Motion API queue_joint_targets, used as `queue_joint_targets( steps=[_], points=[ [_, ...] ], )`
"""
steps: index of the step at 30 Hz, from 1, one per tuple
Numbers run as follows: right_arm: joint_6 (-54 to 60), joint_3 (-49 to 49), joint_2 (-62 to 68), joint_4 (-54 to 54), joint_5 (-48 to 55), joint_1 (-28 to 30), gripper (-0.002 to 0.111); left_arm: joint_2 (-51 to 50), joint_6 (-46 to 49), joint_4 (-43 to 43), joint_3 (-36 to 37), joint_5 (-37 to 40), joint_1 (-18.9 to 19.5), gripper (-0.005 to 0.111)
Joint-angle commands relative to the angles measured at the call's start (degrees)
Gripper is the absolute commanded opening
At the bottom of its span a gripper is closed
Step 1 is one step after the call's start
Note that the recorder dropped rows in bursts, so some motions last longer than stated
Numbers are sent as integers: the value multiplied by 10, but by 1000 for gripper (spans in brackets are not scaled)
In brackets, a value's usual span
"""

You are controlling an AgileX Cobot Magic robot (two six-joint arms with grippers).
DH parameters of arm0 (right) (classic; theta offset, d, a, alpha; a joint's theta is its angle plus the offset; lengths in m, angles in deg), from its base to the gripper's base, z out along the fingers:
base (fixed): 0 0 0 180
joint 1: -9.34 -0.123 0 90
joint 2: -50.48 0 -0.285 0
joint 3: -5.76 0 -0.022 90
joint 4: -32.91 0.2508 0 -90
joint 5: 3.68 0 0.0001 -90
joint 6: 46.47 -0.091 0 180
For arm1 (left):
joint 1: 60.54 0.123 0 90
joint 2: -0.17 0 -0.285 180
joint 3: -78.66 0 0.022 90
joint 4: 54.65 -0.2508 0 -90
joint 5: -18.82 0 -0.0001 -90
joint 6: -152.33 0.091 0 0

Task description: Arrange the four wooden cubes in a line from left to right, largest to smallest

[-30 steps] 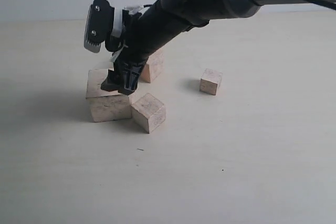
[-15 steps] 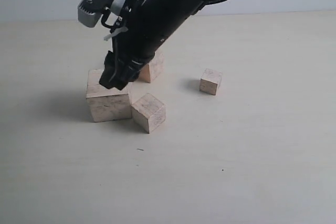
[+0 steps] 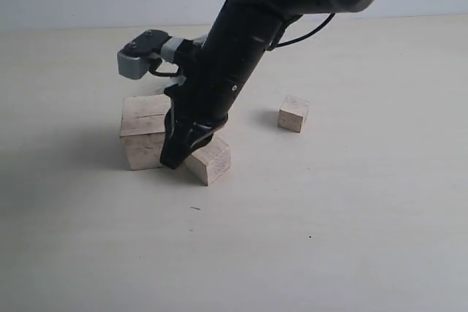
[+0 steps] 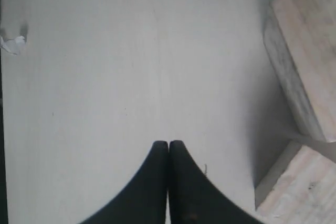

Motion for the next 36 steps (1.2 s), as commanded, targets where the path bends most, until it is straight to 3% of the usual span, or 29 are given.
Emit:
queue_joint_targets(
  steps=[1,6,14,25,28,32,36],
  points=[
    [-24,2,29,-7,2,1,0,4,0,-2,2,-6,1,0],
    [-83,2,44,-63,-29,1,0,4,0,-2,2,-6,1,0],
    [-361,2,48,-352,-175,1,0,4,0,-2,2,-6,1,0],
    [-606,0,48,-550,-290,26,0,4,0,-2,2,-6,1,0],
    [-627,0,48,-553,-277,45,0,4,0,-2,2,-6,1,0],
    [-569,0,44,-519,-245,52,0,4,0,-2,2,-6,1,0],
    [-421,0,39,-343,-239,52,0,4,0,-2,2,-6,1,0]
  ],
)
